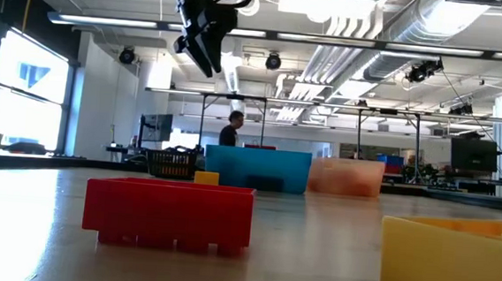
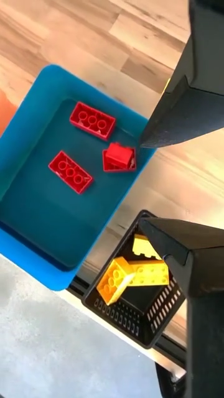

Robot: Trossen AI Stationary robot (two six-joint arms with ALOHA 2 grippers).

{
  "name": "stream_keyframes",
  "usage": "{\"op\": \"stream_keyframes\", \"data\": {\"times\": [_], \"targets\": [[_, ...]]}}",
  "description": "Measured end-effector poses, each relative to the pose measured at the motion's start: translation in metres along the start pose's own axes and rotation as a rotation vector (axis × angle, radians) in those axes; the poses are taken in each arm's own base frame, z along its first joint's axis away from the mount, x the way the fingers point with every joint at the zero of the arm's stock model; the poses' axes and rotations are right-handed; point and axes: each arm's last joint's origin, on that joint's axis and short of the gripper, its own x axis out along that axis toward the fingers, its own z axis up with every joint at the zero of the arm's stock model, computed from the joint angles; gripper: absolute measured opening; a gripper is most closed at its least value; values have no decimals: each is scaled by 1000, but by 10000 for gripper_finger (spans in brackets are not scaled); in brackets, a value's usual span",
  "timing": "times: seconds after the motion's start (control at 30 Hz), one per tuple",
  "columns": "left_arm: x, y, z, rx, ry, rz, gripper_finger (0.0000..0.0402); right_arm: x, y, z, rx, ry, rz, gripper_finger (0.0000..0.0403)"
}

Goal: Sort & place blocks by color
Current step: Put the orange game piece into the orange bin

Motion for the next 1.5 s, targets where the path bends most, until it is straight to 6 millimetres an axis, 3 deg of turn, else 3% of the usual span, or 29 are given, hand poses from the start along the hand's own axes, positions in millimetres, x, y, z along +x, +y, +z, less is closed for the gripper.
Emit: {"op": "stream_keyframes", "data": {"times": [0.5,0.93,1.07,1.23,1.5], "targets": [[0,-2,0,6,-1,-3,184,41,6,-11,14,29,-93,222],[0,-2,0,70,-3,-2,184,64,17,-6,51,59,-135,220],[0,-2,0,85,-3,-1,184,67,20,-5,51,65,-127,191],[0,-2,0,85,-3,0,184,67,25,1,44,72,-127,113],[0,-2,0,85,-2,-2,184,68,39,19,31,84,-107,111]]}}
